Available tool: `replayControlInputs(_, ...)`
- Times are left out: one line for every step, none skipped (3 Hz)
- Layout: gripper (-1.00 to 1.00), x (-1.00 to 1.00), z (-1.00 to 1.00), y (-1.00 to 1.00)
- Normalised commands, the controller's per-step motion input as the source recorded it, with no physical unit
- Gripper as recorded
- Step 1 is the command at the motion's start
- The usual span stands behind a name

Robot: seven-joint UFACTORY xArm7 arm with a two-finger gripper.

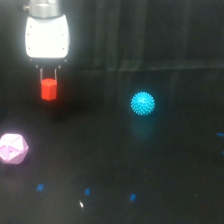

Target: Pick up the red object from the table

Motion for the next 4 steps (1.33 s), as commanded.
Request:
replayControlInputs(-1.00, 0.09, 0.44, -0.32)
replayControlInputs(-1.00, -0.21, 0.49, 0.09)
replayControlInputs(-1.00, 0.80, -0.48, -0.45)
replayControlInputs(-0.94, 0.32, 0.29, 0.18)
